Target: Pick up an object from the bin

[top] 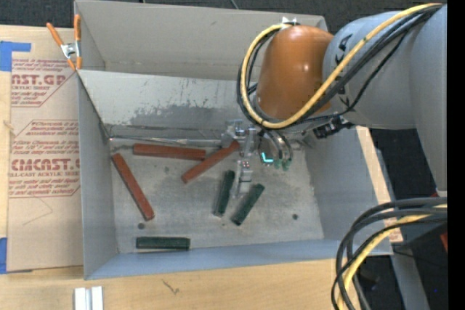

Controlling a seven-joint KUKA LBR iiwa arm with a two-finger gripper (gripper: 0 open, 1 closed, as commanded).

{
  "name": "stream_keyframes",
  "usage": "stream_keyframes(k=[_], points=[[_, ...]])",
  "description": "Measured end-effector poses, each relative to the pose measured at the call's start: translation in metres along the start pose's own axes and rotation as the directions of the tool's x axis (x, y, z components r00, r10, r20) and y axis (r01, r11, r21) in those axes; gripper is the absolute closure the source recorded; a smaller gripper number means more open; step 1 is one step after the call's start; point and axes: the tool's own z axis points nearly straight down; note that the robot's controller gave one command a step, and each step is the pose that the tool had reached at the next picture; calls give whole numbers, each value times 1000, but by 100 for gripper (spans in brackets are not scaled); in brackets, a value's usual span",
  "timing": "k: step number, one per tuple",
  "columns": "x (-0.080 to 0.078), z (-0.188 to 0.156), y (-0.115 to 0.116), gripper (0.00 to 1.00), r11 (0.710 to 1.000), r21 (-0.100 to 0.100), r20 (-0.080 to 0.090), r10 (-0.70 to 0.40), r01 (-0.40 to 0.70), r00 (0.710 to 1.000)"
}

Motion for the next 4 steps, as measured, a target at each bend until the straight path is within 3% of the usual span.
stream_keyframes(k=[1,2,3,4], points=[[-2,-4,0,0,1000,0,8,1,-1,1000],[31,41,-32,0,967,2,16,-253,253,967],[47,76,-54,0,916,2,2,-400,400,916],[46,48,-51,0,820,3,5,-573,573,820]])
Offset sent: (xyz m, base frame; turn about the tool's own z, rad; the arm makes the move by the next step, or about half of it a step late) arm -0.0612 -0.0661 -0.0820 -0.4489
